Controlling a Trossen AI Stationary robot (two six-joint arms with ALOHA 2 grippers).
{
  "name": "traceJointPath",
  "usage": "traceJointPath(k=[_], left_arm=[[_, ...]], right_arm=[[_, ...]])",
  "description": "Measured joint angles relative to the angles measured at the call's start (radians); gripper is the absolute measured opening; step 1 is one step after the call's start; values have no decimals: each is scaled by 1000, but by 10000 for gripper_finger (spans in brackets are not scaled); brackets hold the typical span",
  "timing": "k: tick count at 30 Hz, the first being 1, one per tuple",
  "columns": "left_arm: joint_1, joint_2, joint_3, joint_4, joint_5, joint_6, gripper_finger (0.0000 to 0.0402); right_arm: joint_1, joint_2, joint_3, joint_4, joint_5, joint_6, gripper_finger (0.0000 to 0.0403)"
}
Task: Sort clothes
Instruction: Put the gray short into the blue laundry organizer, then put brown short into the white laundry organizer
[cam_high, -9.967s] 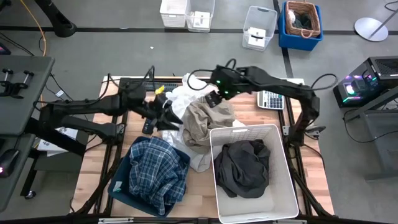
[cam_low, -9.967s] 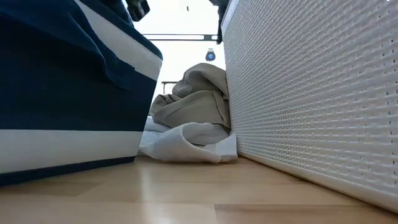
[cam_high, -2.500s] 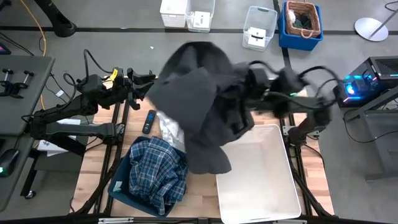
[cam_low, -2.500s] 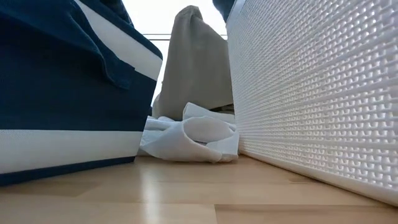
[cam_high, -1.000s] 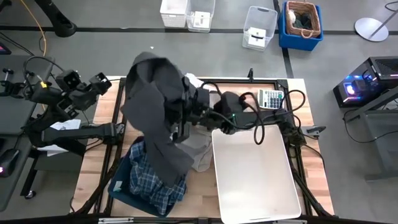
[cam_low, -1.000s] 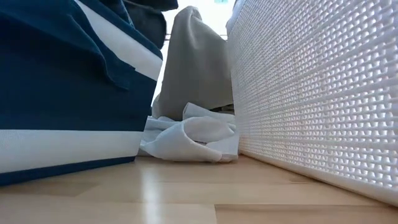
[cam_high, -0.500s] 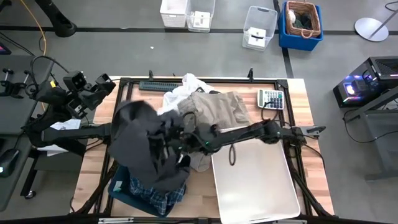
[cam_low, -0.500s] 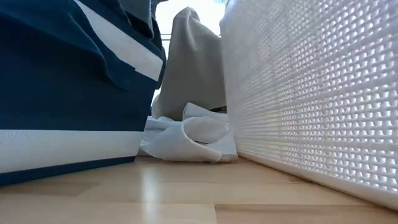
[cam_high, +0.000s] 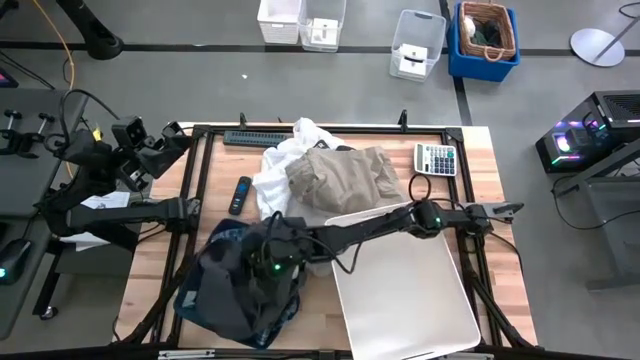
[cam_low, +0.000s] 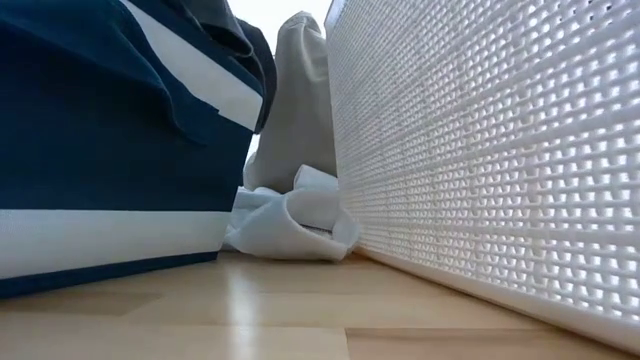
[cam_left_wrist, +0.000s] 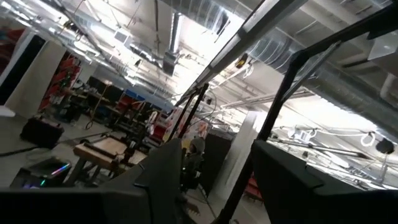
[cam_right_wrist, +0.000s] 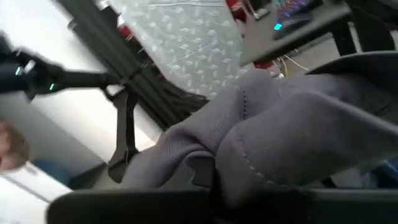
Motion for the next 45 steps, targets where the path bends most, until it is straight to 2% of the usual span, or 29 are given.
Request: traceJointPath(k=[2,5,10,14,18,22,25,28,34,36,38,39,41,43,45], left_arm=[[0,1,0,-5,-14,0,186],[0,3,0,-6,-37,0,186],[0,5,0,-19,-49,0,186],[0,6,0,-28,-49,-1,186],[0,17,0,-28,-47,-5,186],[0,59,0,-54,-43,-6,186],[-1,138,0,-91,-34,9,186],[-1,289,0,-88,14,17,186],[-42,664,-3,43,236,19,186],[-63,739,-1,83,321,1,186],[-103,783,0,65,363,-8,186],[-134,795,-1,39,351,-8,186],[-193,795,-2,19,260,-8,186],[-246,782,0,36,111,12,186],[-288,776,0,47,-73,80,186]], right_arm=[[-2,-1,0,-18,4,54,28],[0,-1,0,-74,8,65,83],[11,-13,2,-66,7,-6,183],[7,-52,55,-135,4,-97,229],[-19,-160,59,-290,26,-183,237],[-43,-279,58,-562,167,-222,231],[-52,-365,57,-745,274,-223,226],[-53,-455,57,-929,371,-200,223],[-7,-626,56,-1301,594,-77,222],[22,-684,56,-1403,679,-34,222],[55,-737,56,-1505,760,13,222],[71,-762,56,-1556,796,38,222],[108,-804,56,-1652,864,87,222],[140,-848,48,-1657,922,102,222],[176,-894,32,-1631,961,48,222]])
